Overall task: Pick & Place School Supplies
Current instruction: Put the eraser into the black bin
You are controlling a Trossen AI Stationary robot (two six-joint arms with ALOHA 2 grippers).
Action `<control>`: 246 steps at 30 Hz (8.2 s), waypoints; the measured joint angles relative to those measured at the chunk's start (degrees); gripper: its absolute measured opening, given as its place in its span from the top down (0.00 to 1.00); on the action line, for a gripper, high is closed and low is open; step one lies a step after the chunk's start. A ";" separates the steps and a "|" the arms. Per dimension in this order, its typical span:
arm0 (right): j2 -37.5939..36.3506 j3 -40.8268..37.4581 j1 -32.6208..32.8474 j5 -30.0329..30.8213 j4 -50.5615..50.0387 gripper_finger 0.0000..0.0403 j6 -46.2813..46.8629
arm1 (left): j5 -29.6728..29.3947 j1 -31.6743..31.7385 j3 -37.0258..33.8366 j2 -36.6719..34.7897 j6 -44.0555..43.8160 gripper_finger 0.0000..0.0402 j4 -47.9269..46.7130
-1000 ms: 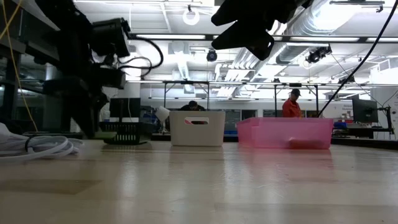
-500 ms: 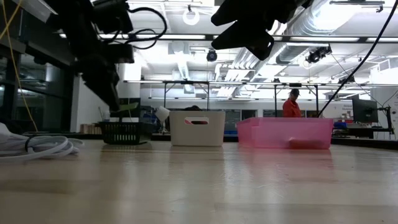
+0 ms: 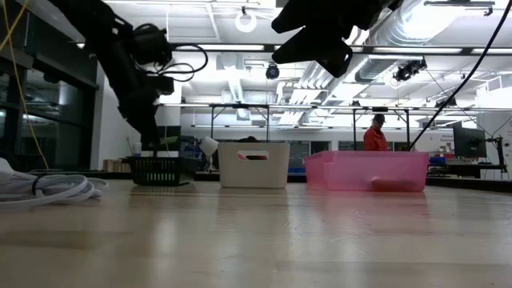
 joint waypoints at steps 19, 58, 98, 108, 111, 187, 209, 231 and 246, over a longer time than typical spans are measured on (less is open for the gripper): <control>0.00 0.00 0.00 0.00 0.02 0.59 0.00 | 0.78 3.95 0.00 12.42 3.65 0.79 8.57; 0.00 0.00 0.00 -0.02 0.00 0.59 0.00 | -2.47 3.42 1.86 11.61 4.83 0.65 10.38; 0.00 0.00 10.31 -15.26 -17.20 0.59 -2.36 | -2.39 -48.40 4.35 5.65 -21.21 0.65 16.80; -0.37 0.02 16.72 -15.22 -25.59 0.59 3.87 | -2.36 -54.24 4.34 12.88 -22.33 0.65 26.07; -0.44 -0.02 18.96 -14.97 -28.48 0.59 5.23 | -2.33 -55.27 4.33 15.47 -22.31 0.65 29.75; -0.15 -15.32 29.27 -3.47 -18.14 0.59 -27.91 | -2.15 -55.54 4.31 22.36 -29.11 0.65 45.71; -0.15 -15.39 29.25 -2.88 -17.40 0.80 -27.38 | -2.15 -55.54 4.31 22.36 -29.09 0.65 45.71; -0.25 -14.03 20.07 -4.57 3.25 0.82 -16.90 | -2.42 -59.28 4.28 22.41 4.54 0.65 54.36; -0.31 -13.97 9.65 -12.43 23.64 0.81 -10.56 | -8.93 -63.23 4.28 22.41 32.13 0.65 59.94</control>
